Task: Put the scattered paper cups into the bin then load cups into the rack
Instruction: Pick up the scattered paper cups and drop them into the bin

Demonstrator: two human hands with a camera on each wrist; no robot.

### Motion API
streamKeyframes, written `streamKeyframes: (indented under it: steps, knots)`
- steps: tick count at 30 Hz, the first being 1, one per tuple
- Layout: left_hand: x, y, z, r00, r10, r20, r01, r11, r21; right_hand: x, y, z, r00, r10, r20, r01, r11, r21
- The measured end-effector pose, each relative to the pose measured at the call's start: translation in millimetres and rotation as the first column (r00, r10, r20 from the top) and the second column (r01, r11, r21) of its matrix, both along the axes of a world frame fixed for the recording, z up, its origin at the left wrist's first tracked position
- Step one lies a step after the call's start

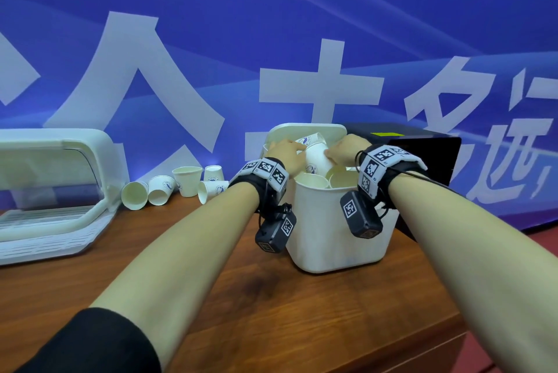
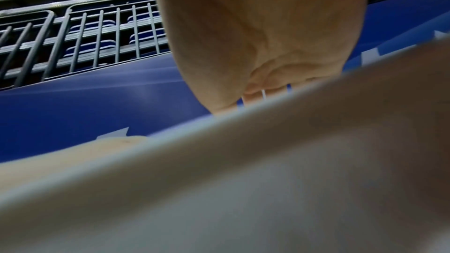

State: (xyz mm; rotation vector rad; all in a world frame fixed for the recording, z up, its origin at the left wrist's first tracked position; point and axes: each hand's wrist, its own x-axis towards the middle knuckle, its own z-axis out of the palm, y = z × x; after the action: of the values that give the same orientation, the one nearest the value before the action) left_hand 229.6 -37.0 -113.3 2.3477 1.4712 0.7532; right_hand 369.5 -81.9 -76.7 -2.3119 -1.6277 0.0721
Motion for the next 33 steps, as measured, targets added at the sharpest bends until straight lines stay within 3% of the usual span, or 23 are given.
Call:
streamKeyframes:
  steps: [7,11,14,18,22,26,33]
  knots:
    - [-13.3,2.7,-0.4,0.991,0.116,-0.066,-0.117,0.993,-0.018,-8.9,41.1,-23.2,0.992,0.060,0.108,-0.046,0.990,-0.130]
    - [-27.8,8.4,6.1,0.995,0.095,-0.025,-0.096,0.995,-0.035,-30.6,20.0,-5.5,0.997,0.072,0.035,-0.069,0.994,-0.088]
    - [-40.4,10.9,14.7,0.991,0.105,0.080,-0.099,0.992,-0.073,-40.7,17.5,10.9,0.998,0.047,0.036,-0.048,0.998,0.046]
    - [-62.3,18.0,20.9,0.961,0.179,0.213,-0.157,0.981,-0.113,-64.0,18.0,22.3,0.981,0.106,-0.162,-0.067,0.970,0.232]
    - [-90.6,24.9,17.2,0.918,0.265,0.294,-0.214,0.957,-0.195,-97.6,25.0,25.2,0.896,0.209,-0.393,-0.048,0.923,0.381]
    - [-121.1,34.5,-0.5,0.883,0.352,0.310,-0.272,0.923,-0.274,-135.5,40.1,12.1,0.848,0.254,-0.466,-0.081,0.930,0.359]
    - [-168.0,48.3,-27.0,0.841,0.444,0.308,-0.339,0.878,-0.338,-173.1,68.1,-30.2,0.842,0.229,-0.489,-0.156,0.970,0.185]
